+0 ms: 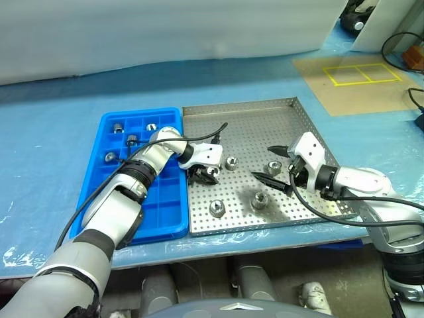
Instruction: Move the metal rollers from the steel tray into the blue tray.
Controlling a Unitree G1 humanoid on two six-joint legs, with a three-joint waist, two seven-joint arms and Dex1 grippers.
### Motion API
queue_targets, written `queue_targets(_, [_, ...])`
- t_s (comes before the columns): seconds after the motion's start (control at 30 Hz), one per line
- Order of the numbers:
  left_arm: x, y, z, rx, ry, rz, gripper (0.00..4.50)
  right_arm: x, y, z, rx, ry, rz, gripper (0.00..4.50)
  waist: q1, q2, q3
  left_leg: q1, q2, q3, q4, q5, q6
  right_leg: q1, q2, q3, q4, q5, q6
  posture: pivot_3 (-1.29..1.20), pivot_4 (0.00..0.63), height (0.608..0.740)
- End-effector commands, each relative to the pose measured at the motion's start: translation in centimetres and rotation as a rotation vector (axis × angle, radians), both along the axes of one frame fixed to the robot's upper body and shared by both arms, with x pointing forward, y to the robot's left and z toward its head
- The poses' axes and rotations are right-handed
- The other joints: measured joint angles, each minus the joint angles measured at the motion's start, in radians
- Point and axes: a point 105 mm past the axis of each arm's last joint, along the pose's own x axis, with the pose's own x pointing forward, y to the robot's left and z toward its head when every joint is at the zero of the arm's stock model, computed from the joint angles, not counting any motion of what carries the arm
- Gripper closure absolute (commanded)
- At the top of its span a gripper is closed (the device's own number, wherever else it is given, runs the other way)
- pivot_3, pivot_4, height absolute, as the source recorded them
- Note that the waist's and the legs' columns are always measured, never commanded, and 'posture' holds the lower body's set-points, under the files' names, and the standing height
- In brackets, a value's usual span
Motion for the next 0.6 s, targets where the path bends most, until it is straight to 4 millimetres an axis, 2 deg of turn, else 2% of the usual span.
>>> queue_targets(0.03, [0.4,1.5,-0.5,0.013,0.004,0.053,2.74,-0.9,0.9,0.4,-0.007,0.014,0.090,0.00,0.000,0.000,0.000,0.000,0.000,0.000,0.000,0.000,0.000,0.000,0.000,0.000,0.000,0.000,0.000,-0.43,0.150,0.740])
queue_targets(0.17, [0.7,1.3,1.2,-0.054,-0.017,0.067,2.74,-2.1,1.7,0.3,-0.032,0.059,0.192,0.00,0.000,0.000,0.000,0.000,0.000,0.000,-0.001,0.000,0.000,0.000,0.000,0.000,0.000,0.000,0.000,-0.42,0.150,0.740])
queue_targets(0.33, [0.0,1.6,5.7,-0.235,0.024,0.084,2.74,-1.1,2.0,0.7,-0.043,0.027,0.204,0.00,0.000,-0.001,0.001,-0.005,0.000,0.000,-0.001,0.001,-0.001,-0.007,0.000,0.001,0.002,0.000,0.000,-0.38,0.150,0.740])
queue_targets(0.6, [-2.0,5.0,12.8,-0.578,0.103,0.228,2.74,0.7,3.4,0.2,-0.028,0.008,0.251,0.00,0.032,0.000,0.001,-0.008,0.000,0.000,-0.004,0.001,-0.001,-0.012,0.000,-0.001,0.001,0.000,-0.001,-0.24,0.150,0.740])
